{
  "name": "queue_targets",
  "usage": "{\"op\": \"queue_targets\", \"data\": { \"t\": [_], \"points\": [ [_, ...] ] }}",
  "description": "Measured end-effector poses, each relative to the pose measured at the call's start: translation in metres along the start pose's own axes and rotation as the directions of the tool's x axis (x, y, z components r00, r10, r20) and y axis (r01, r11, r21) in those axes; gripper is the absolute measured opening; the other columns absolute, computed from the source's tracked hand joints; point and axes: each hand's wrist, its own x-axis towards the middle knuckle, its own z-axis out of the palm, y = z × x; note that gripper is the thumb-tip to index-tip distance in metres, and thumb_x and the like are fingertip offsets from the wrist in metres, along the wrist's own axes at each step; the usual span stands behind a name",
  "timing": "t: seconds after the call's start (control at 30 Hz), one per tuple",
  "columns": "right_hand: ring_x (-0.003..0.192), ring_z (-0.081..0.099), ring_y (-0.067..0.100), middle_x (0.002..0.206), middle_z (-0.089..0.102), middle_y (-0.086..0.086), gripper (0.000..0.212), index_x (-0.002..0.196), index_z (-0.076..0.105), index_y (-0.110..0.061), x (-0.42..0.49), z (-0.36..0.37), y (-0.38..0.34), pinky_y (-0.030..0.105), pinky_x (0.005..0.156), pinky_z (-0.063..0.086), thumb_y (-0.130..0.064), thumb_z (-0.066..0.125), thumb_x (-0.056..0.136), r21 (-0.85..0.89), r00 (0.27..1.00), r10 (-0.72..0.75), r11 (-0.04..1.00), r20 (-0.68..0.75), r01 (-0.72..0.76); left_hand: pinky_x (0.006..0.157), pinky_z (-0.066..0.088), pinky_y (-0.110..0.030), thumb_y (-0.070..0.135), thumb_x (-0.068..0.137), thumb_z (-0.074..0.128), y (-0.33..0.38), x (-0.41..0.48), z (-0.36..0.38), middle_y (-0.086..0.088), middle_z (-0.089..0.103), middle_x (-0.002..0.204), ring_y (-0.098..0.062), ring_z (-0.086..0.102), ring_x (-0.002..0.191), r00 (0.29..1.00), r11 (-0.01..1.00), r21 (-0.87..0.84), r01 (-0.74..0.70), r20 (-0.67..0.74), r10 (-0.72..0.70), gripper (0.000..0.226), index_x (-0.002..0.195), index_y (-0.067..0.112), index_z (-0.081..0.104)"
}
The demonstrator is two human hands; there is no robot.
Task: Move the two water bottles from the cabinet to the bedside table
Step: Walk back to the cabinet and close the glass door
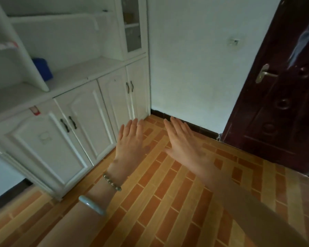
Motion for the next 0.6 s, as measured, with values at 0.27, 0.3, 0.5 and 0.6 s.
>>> {"op": "queue_targets", "data": {
  "t": [0.27, 0.3, 0.5, 0.6],
  "points": [
    [0.142, 0.017, 0.032, 0.154, 0.018, 0.017, 0.093, 0.146, 0.011, -0.01, 0.109, 0.031, -0.034, 0.047, 0.117, 0.016, -0.031, 0.072, 0.078, 0.059, 0.976, -0.22, 0.974, 0.005, 0.219, 0.116, 0.002, -0.041, 0.053, 0.084, 0.055, -0.078, 0.041, 0.012, -0.01, 0.01, 0.156, -0.026, 0.007, 0.143, 0.981, 0.979, 0.066, 0.194, -0.032, -0.192, 0.092, 0.147, 0.011, 0.003],
    [0.143, 0.015, 0.032, 0.155, 0.017, 0.017, 0.093, 0.146, 0.01, -0.011, 0.123, 0.035, -0.038, 0.046, 0.117, 0.014, -0.03, 0.071, 0.079, 0.071, 0.968, -0.25, 0.966, 0.002, 0.249, 0.116, 0.003, -0.041, 0.054, 0.084, 0.055, -0.087, 0.047, 0.015, -0.01, 0.011, 0.156, -0.026, 0.007, 0.143, 0.975, 0.972, 0.08, 0.221, -0.033, -0.219, 0.092, 0.147, 0.01, 0.004],
    [0.144, 0.009, 0.03, 0.157, 0.009, 0.015, 0.093, 0.147, 0.004, -0.013, 0.212, 0.053, -0.053, 0.044, 0.118, 0.011, -0.036, 0.067, 0.082, 0.108, 0.905, -0.426, 0.899, -0.003, 0.424, 0.113, 0.018, -0.045, 0.048, 0.072, 0.072, -0.135, 0.088, 0.027, -0.016, 0.033, 0.147, -0.033, 0.028, 0.137, 0.921, 0.911, 0.138, 0.387, -0.105, -0.375, 0.094, 0.142, 0.005, 0.027],
    [0.145, 0.006, 0.03, 0.157, 0.006, 0.014, 0.092, 0.147, 0.003, -0.013, 0.256, 0.057, -0.061, 0.044, 0.119, 0.011, -0.036, 0.066, 0.083, 0.137, 0.864, -0.503, 0.856, -0.004, 0.499, 0.109, 0.026, -0.048, 0.046, 0.066, 0.078, -0.157, 0.112, 0.029, -0.019, 0.042, 0.141, -0.036, 0.038, 0.132, 0.892, 0.875, 0.182, 0.45, -0.15, -0.427, 0.095, 0.138, 0.002, 0.034]
  ]
}}
